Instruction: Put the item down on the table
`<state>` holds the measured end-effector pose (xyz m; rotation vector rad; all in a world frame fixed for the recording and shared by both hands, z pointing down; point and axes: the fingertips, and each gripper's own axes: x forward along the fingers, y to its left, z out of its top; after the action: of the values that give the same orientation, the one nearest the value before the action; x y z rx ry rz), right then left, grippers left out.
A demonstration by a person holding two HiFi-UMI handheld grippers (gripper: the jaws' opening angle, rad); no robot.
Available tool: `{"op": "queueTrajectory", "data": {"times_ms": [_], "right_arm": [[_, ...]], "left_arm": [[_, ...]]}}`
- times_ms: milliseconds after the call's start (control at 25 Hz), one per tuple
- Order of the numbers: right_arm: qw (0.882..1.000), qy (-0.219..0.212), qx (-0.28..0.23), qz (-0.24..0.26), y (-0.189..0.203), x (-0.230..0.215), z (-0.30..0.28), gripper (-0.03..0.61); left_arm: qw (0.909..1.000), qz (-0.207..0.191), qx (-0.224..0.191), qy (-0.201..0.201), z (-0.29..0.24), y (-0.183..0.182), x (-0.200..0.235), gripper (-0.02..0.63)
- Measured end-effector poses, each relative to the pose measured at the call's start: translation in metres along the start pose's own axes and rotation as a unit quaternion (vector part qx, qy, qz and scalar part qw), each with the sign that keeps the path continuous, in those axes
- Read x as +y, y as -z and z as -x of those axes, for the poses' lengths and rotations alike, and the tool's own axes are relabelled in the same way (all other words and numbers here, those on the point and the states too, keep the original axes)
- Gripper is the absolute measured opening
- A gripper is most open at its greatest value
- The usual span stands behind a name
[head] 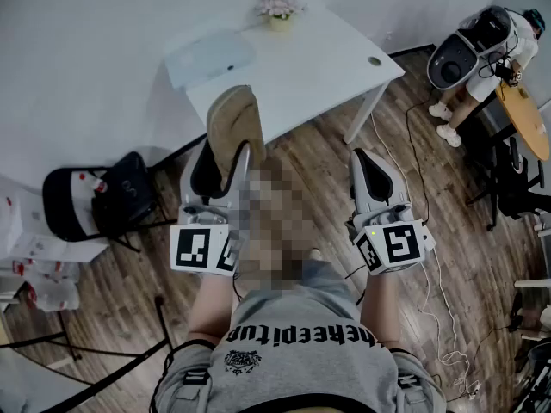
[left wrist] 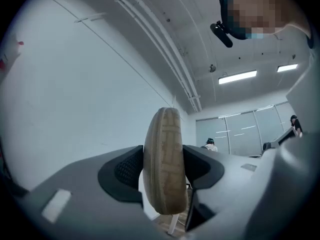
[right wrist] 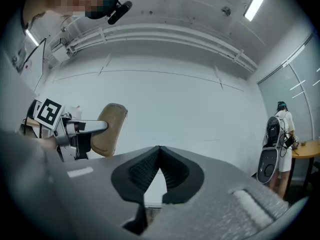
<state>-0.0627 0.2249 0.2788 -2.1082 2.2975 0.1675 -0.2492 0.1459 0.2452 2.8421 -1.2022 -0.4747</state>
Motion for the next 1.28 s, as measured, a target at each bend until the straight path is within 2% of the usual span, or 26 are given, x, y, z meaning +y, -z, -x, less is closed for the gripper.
{"op": "queueTrajectory", "data": {"times_ms": [520, 720, 1280], "right_arm": [[1.0, -0.016, 0.001, -0.003, 0.005, -0.031, -0.011, 0.002], [0.999, -0.034, -0.002, -0.005, 0.009, -0.046, -0.021, 0.002], [0.998, -0.066, -0.001, -0.018, 0.016, -0.117, -0.035, 0.002]], "left_arm": [[1.0, -0.003, 0.002, -0.007, -0.025, 0.013, -0.02, 0.245], [0.9999, -0.002, 0.0, -0.013, -0.04, 0.021, -0.026, 0.245], [0.999, -0.006, -0.009, -0.043, -0.091, 0.041, -0.066, 0.245]]}}
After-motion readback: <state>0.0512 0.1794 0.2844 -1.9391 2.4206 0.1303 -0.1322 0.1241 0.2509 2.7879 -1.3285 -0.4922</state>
